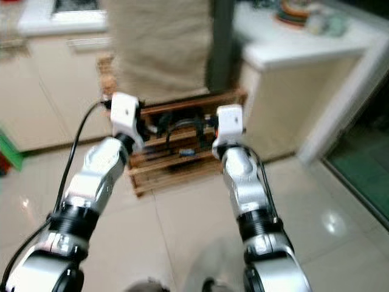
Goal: Restocking fridge
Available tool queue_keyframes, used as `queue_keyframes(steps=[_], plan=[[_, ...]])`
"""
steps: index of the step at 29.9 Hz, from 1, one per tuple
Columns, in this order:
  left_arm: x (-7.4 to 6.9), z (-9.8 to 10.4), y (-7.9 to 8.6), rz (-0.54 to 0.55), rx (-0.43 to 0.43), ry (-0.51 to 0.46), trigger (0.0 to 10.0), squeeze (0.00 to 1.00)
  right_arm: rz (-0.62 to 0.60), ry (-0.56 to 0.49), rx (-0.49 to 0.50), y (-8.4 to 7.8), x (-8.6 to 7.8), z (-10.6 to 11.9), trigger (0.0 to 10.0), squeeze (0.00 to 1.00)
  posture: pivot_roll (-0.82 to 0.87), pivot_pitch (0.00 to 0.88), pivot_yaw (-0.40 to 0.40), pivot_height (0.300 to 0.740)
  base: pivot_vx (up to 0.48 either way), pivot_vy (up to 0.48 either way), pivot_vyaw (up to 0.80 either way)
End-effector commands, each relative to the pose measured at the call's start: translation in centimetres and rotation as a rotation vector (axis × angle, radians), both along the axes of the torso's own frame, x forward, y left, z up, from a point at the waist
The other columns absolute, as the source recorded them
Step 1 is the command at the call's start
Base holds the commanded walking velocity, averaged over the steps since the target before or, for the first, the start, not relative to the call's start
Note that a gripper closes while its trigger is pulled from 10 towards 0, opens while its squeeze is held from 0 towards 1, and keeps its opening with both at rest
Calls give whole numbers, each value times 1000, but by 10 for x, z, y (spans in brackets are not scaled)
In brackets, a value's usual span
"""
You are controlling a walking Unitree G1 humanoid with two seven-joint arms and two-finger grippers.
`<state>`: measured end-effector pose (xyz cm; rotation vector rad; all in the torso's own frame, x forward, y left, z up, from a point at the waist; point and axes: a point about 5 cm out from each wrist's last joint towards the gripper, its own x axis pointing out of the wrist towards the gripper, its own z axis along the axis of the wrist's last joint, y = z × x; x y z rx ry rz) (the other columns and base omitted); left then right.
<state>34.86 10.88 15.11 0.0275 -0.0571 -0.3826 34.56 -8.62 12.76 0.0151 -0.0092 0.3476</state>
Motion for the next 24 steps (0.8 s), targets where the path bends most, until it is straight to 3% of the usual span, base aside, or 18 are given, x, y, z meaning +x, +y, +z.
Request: queue_keyframes(steps=[1, 2, 3, 6, 8, 10, 11, 12, 13, 14, 15, 16, 19, 20, 21, 24], plan=[[1, 9, -2, 4, 6, -36, 10000, 0, 153, -51, -31, 27, -11, 5, 10000, 0, -7, 0, 39, 740, 0, 0, 0], [-1, 10, -2, 9, 4, -43, 10000, 0, 320, -33, -109, 54, -24, -4, 10000, 0, 10, 0, 25, 740, 0, 0, 0], [-1, 10, -2, 13, 8, -49, 10000, 0, 389, -41, -143, 65, -30, -6, 10000, 0, 10, 0, 25, 740, 0, 0, 0], [-1, 9, 5, 76, 19, -53, 10000, 0, 426, -55, -178, 74, -25, -3, 10000, 0, 67, 0, -36, 740, 0, 0, 0], [-2, 12, 12, 116, 9, -70, 10000, 0, 422, -120, -280, 76, -22, 0, 10000, 0, 74, 0, -56, 740, 0, 0, 0], [-5, 13, 14, 122, 5, -82, 10000, 0, 516, -38, -227, 84, -34, -12, 10000, 0, 91, 0, -72, 740, 0, 0, 0], [-7, 12, 15, 124, -18, -81, 10000, 0, 603, 81, -143, 96, -48, -24, 10000, 294, 108, 0, -84, 740, 0, 0, 0], [-9, 12, 15, 126, -33, -79, 10000, 0, 660, 157, -85, 104, -58, -31, 10000, 294, 117, 0, -89, 740, 0, 0, 0], [-10, 12, 16, 136, -34, -86, 10000, 0, 709, 183, -100, 109, -60, -32, 10000, 184, 146, 0, -105, 740, 0, 0, 0], [-11, 12, 15, 143, -33, -92, 10000, 0, 737, 191, -120, 111, -60, -32, 10000, 165, 152, 0, -110, 740, 274, 0, 0], [-14, 16, 17, 155, -41, -115, 10000, 0, 723, 160, -223, 109, -52, -32, 10000, 31, 160, 0, -121, 740, 349, 0, 0], [-17, 26, 24, 213, -52, -176, 10000, 0, 685, 144, -321, 104, -41, -34, 10000, 0, 166, 0, -136, 740, 428, 0, 0], [-18, 28, 27, 218, -55, -180, 10000, 0, 698, 154, -291, 107, -44, -37, 10000, 0, 167, 0, -150, 740, 450, 0, 0], [-18, 28, 26, 210, -56, -176, 10000, 0, 748, 155, -302, 110, -51, -41, 10000, 0, 163, 0, -158, 740, 454, 0, 0], [-17, 28, 27, 222, -57, -174, 10000, 0, 873, 208, -271, 119, -73, -51, 10000, 0, 176, 0, -178, 740, 454, 0, 0], [-17, 27, 32, 262, -74, -172, 10000, 0, 1003, 212, -310, 124, -83, -51, 10000, 0, 173, 0, -182, 740, 451, 0, 0]])
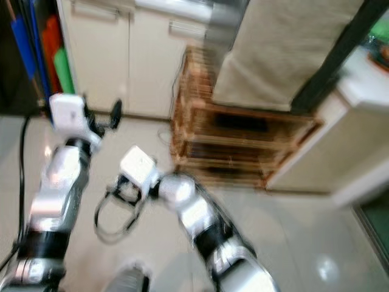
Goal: Restocking fridge
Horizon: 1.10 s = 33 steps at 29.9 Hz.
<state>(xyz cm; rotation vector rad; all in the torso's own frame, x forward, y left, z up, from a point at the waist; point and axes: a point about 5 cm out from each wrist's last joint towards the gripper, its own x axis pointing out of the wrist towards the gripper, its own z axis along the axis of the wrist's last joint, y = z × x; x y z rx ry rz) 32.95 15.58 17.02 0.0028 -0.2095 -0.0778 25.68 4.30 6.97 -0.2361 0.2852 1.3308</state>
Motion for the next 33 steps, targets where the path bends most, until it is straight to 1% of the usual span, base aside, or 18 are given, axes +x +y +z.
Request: queue_keyframes(steps=[1, 3, 7, 10, 13, 14, 15, 17, 18, 19, 21, 23, 25, 27, 28, 29, 32, 33], plan=[[2, 9, -13, -20, -7, -35, 10000, 0, 11, -54, -17, -8, 10, 10, 10000, 0, 175, 0, -198, 740, 446, 0, 0], [2, 12, -10, -11, 4, -45, 10000, 0, -27, -98, -15, -13, 19, 15, 10000, 0, 171, 0, -205, 740, 442, 0, 0], [6, 14, -9, -9, -9, -40, 10000, 0, -74, -110, 27, -23, 32, 23, 10000, 0, 143, 0, -182, 740, 442, 0, 0], [9, 14, -19, -47, -40, -25, 10000, 0, -162, -125, 29, -36, 38, 23, 10000, 0, 119, 0, -156, 740, 440, 0, 0], [10, 13, -27, -87, -46, -12, 10000, 0, -221, -199, -60, -58, 50, 22, 10000, 0, 99, 0, -131, 740, 431, 0, 0], [10, 13, -27, -87, -46, -12, 10000, 0, -221, -199, -60, -58, 50, 22, 10000, 0, 99, 0, -131, 740, 431, 0, 0], [10, 11, -29, -105, -49, -1, 10000, 0, -196, -195, -80, -65, 47, 18, 10000, 0, 93, 0, -122, 740, 431, 0, 0], [9, 7, -34, -120, -29, 18, 10000, 0, -282, -164, -30, -79, 51, 21, 10000, 0, 84, 0, -111, 740, 416, 0, 0], [9, 3, -38, -125, 0, 35, 10000, 0, -383, -133, 49, -90, 58, 28, 10000, 0, 78, 0, -105, 740, 0, 0, 0], [9, 3, -38, -125, 0, 35, 10000, 0, -383, -133, 49, -90, 58, 28, 10000, 0, 78, 0, -105, 740, 0, 0, 0], [8, -2, -41, -130, 37, 61, 10000, 0, -498, -86, 114, -99, 65, 34, 10000, 0, 74, 0, -98, 740, 0, 0, 0], [8, -7, -43, -148, 41, 86, 10000, 0, -641, -103, 169, -120, 70, 44, 10000, 0, 66, 0, -87, 740, 0, 0, 0], [7, -12, -44, -161, 48, 112, 10000, 0, -758, -92, 224, -138, 70, 49, 10000, 0, 54, 0, -64, 740, 0, 0, 0], [5, -13, -46, -184, 52, 119, 10000, 0, -839, -97, 240, -152, 67, 49, 10000, 0, 45, 0, -42, 740, 0, 0, 0], [5, -13, -46, -184, 52, 119, 10000, 0, -839, -97, 240, -152, 67, 49, 10000, 0, 45, 0, -42, 740, 0, 0, 0], [4, -12, -49, -208, 46, 118, 10000, 0, -896, -118, 238, -161, 66, 48, 10000, 0, 36, 0, -24, 740, 0, 0, 0], [5, -10, -53, -240, 20, 117, 10000, 0, -953, -271, 177, -167, 68, 56, 10000, 0, 26, 0, -7, 740, 0, 0, 0], [5, -10, -53, -240, 20, 117, 10000, 0, -953, -271, 177, -167, 68, 56, 10000, 0, 26, 0, -7, 740, 0, 0, 0]])
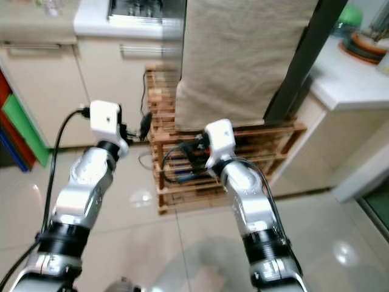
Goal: Restocking fridge
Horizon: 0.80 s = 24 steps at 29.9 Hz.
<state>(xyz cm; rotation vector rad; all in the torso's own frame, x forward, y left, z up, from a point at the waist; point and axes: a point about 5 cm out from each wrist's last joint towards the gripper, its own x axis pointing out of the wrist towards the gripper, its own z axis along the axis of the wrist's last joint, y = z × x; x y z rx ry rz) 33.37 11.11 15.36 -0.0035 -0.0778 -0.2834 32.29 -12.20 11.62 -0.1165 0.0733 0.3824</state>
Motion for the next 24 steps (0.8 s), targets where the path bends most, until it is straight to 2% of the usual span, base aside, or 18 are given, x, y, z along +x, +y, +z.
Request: queue_keyframes(steps=[1, 2, 3, 4, 11, 13, 14, 15, 16, 17, 18, 21, 24], plan=[[1, 6, -8, -35, -1, -9, 10000, 0, -24, -106, -106, -1, 3, 15, 10000, 0, 23, 0, -1, 740, 0, 0, 0], [2, 5, -8, -38, 1, -5, 10000, 0, -19, -182, -279, 1, 4, 21, 10000, 0, 17, 0, 5, 740, 0, 0, 0], [3, 5, -9, -40, 3, -1, 10000, 0, 0, -292, -495, 4, 4, 28, 10000, 0, 15, 0, 11, 740, 0, 0, 0], [4, 6, -9, -42, 3, 1, 10000, 0, 18, -369, -633, 6, 4, 31, 10000, 0, 15, 0, 11, 740, 0, 0, 0], [6, 7, -10, -68, 11, 6, 10000, 0, 45, -372, -667, 11, 6, 25, 10000, 0, 13, 0, 33, 740, 0, 0, 0], [6, 10, -10, -83, 0, -3, 10000, 0, 16, -294, -533, 13, 6, 22, 10000, 0, 18, 0, 36, 740, 184, 0, 0], [6, 11, -10, -85, -2, -5, 10000, 0, -8, -247, -446, 12, 7, 20, 10000, 0, 19, 0, 36, 740, 368, 0, 0], [6, 11, -9, -85, -6, -2, 10000, 0, -39, -174, -317, 10, 8, 17, 10000, 0, 18, 0, 37, 740, 439, 0, 0], [6, 11, -9, -83, -7, 1, 10000, 0, -56, -132, -240, 10, 8, 16, 10000, 0, 17, 0, 39, 740, 439, 0, 0], [6, 11, -9, -83, -7, 1, 10000, 0, -56, -132, -240, 10, 8, 16, 10000, 0, 17, 0, 39, 740, 439, 0, 0], [6, 10, -8, -80, -5, 3, 10000, 0, -78, -73, -111, 8, 8, 14, 10000, 0, 17, 0, 40, 740, 439, 0, 0], [6, 10, -7, -74, -7, 7, 10000, 0, -134, 45, 122, 2, 7, 6, 10000, 0, 14, 0, 40, 740, 439, 0, 0], [6, 9, -5, -65, -15, 13, 10000, 0, -165, 86, 178, -4, 4, -1, 10000, 0, 9, 0, 44, 740, 435, 0, 0]])
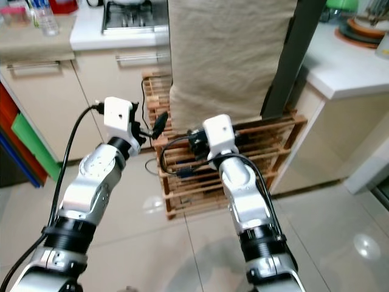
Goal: Restocking fridge
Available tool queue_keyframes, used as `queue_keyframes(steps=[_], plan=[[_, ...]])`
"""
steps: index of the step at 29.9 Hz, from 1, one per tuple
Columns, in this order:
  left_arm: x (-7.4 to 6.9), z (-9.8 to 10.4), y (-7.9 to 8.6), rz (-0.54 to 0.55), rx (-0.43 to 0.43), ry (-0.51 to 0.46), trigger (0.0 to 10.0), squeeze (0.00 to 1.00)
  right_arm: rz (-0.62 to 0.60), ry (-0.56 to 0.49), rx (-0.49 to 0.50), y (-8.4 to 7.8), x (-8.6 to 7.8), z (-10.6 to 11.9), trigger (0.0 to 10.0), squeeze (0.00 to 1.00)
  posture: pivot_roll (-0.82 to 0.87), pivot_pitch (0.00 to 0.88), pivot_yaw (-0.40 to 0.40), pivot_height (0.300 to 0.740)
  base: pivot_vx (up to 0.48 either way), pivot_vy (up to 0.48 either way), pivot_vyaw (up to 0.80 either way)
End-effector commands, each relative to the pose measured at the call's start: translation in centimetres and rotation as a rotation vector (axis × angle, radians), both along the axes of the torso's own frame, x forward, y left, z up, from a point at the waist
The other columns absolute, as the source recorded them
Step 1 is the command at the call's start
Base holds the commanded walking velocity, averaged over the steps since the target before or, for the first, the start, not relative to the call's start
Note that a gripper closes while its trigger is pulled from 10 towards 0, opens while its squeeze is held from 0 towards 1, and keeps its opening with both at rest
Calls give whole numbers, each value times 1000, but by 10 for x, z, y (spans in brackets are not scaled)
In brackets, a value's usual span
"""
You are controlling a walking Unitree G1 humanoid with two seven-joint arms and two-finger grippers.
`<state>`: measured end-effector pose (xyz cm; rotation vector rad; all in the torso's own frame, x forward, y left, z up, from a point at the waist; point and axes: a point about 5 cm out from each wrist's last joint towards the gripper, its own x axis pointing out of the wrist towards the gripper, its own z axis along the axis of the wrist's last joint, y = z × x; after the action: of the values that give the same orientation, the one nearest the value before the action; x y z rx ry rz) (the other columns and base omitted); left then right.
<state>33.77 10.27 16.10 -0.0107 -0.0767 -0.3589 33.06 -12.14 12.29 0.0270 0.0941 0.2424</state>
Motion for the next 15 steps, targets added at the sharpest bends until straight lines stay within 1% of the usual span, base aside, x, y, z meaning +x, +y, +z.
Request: queue_keyframes(steps=[1, 3, 6, 8, 10, 15], plan=[[2, 1, 5, 23, -1, 10, 10000, 0, -22, 52, 49, -7, -5, -10, 10000, 0, 7, 0, 47, 740, 379, 292, 0], [2, 1, 7, 32, 8, 8, 10000, 0, -23, 54, 46, -8, -6, -11, 10000, 0, 7, 0, 47, 740, 379, 292, 0], [2, 0, 8, 37, 18, 9, 10000, 0, -23, 59, 49, -9, -8, -14, 10000, 0, 6, 0, 50, 740, 0, 0, 0], [2, 0, 7, 28, 2, 8, 10000, 0, -15, 67, 55, -9, -9, -14, 10000, 0, 4, 0, 52, 740, 0, 480, 0], [1, 1, 7, 15, -12, 8, 10000, 0, 6, 83, 90, -7, -10, -14, 10000, 0, 4, 0, 53, 740, 0, 480, -563], [3, 2, 7, 15, -14, 10, 10000, 0, 13, 87, 102, -6, -10, -14, 10000, 0, 0, 0, 53, 740, 0, 480, -557]])
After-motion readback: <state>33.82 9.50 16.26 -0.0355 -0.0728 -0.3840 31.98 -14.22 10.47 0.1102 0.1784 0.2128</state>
